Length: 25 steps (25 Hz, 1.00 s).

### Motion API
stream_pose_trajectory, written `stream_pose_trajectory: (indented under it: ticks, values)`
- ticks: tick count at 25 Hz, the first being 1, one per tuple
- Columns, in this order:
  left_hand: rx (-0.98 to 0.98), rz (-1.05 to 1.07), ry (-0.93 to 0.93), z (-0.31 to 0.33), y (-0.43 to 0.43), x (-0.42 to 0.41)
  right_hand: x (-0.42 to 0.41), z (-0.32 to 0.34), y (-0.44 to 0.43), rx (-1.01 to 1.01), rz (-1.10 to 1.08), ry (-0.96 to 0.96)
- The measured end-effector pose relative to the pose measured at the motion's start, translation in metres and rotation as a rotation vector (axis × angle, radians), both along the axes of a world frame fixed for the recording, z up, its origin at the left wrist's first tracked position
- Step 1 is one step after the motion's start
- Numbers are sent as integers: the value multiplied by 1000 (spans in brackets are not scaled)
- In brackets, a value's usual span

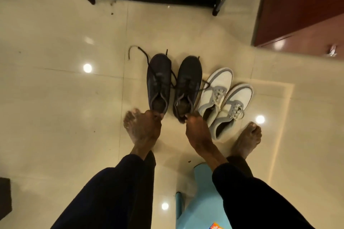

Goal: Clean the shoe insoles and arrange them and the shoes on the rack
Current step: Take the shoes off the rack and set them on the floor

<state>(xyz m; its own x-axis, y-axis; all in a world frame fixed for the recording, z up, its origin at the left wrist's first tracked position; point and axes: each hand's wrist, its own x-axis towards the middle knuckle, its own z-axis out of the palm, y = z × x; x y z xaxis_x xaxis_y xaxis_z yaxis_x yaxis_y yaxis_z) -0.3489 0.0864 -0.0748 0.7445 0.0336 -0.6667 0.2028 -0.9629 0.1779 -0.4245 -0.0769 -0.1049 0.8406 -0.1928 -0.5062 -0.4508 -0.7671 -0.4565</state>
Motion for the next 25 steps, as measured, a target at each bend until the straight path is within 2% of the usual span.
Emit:
stream_pose_trajectory:
  ticks: [3,5,7,9,11,13,15,19,25]
  values:
    - [-226,235,-38,51,-15,47,43,54,-22,-1,-6,-109]
    - [-381,318,-114,99,-29,93,98,98,-39,9,-27,-225]
    - [-543,390,-209,138,-43,148,163,143,-57,43,-172,-353]
    - [-689,504,-242,160,-59,199,224,179,-70,140,-449,-439]
    - [-783,576,-222,184,-82,245,279,205,-81,302,-826,-468]
    - [-843,664,-185,200,-109,278,318,219,-96,522,-1221,-402]
    - [-882,819,-77,201,-131,301,338,221,-113,711,-1492,-275]
    - [-929,1016,132,192,-154,327,347,212,-130,729,-1568,-142]
    - [-968,1020,145,193,-164,310,333,216,-138,772,-1579,-189]
